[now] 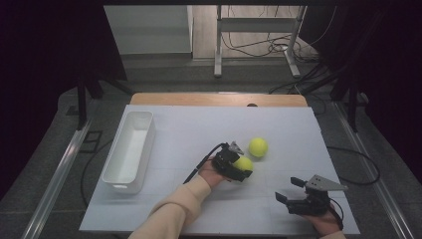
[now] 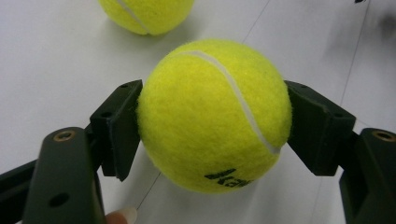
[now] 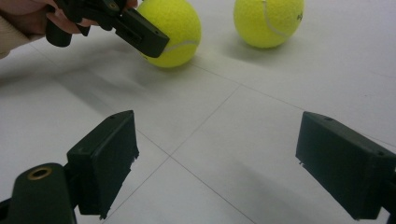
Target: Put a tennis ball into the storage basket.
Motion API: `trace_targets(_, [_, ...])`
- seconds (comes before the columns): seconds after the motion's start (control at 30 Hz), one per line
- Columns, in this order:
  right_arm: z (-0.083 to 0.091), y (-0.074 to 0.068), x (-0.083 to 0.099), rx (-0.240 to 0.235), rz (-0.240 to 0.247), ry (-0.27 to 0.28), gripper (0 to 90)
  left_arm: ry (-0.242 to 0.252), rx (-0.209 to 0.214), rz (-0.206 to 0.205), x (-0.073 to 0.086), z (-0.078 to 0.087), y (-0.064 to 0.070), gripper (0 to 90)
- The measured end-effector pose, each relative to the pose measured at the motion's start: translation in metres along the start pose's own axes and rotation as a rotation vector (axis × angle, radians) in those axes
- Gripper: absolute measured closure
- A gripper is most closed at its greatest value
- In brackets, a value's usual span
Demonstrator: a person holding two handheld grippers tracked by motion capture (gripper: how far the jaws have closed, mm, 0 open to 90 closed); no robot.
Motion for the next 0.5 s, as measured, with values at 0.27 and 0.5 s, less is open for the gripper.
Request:
trace_targets(0.27, [0.000,-0.001,0.000,-0.001,-0.001,0.000,13.0,0.041,0.013,0.028,-0.005,0.013,-0.001,26.7])
trace_targets(0.5, [0.000,0.000,0.000,0.001,-0.001,0.002,13.0,0.059,0.013,0.028,-0.005,0.024,-0.001,26.6])
Point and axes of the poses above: each handheld gripper's, and its own axes: z roughly backward along the jaws, x roughly out of its underside, y roughly to its right, the point moved 7 cm from there along -z, roughly forward along the jaws, and after that the axes turned 4 degrees about z, right-handed, at the moved point
